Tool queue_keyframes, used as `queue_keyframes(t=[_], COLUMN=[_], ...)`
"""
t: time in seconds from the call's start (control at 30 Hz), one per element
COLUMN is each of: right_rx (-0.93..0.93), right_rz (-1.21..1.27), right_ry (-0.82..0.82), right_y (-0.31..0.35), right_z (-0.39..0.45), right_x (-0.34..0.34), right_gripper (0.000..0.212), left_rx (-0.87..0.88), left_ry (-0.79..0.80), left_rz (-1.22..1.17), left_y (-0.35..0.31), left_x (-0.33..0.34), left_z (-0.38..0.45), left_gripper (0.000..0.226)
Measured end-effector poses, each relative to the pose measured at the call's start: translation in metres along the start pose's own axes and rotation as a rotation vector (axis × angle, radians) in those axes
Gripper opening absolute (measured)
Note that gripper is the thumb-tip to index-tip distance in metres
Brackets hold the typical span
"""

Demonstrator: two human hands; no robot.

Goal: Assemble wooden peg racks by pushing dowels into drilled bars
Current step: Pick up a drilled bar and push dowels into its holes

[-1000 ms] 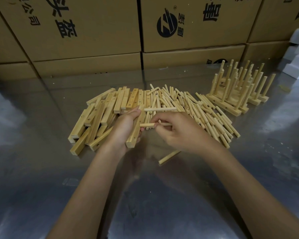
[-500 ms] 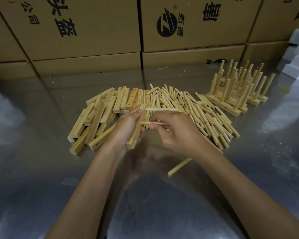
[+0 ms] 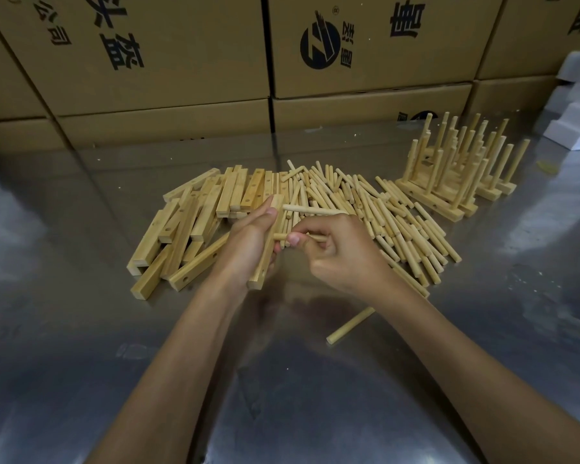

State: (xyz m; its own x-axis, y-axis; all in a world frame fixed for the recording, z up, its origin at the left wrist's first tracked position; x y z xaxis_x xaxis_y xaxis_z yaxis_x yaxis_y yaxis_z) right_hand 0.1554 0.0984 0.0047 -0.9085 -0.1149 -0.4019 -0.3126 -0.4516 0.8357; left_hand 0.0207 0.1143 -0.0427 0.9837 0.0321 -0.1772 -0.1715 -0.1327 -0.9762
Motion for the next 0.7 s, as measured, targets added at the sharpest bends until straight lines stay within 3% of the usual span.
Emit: queue_keyframes(t=[0.3,0.53,0.7], right_rx=[0.126,0.122,0.027], right_rz=[0.193,0.077,-0.118], right_ry=[-0.027,0.008,-0.075], right_y=[-0.014,-0.007,0.008], right_z=[0.0,0.001,-0.001], right_x=[0.002,0.001,-0.014], right_gripper=[0.014,0.013,0.03], left_rx=[0.033,-0.003,-0.05], left_ry=[-0.012,-0.033,-0.039], left_rz=[0.047,0.101,0.042], left_y=[-0.003,0.001,0.005], left_x=[-0.002,-0.008,-0.016], left_z=[0.001,0.004,0.005], left_gripper=[0.038,0.037,0.035])
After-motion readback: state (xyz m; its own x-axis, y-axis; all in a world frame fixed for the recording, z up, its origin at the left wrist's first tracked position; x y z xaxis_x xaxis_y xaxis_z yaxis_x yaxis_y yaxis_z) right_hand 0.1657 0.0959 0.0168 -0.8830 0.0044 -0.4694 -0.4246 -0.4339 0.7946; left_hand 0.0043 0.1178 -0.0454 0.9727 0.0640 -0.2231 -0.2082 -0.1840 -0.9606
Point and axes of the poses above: each hand's wrist, its own z-axis towards the middle knuckle, its own x-axis out of the palm, y = z × x, the point moved 10 cm from there along z, towards the middle knuckle, and after that the axes turned 14 degrees about z, right-handed, at the moved point
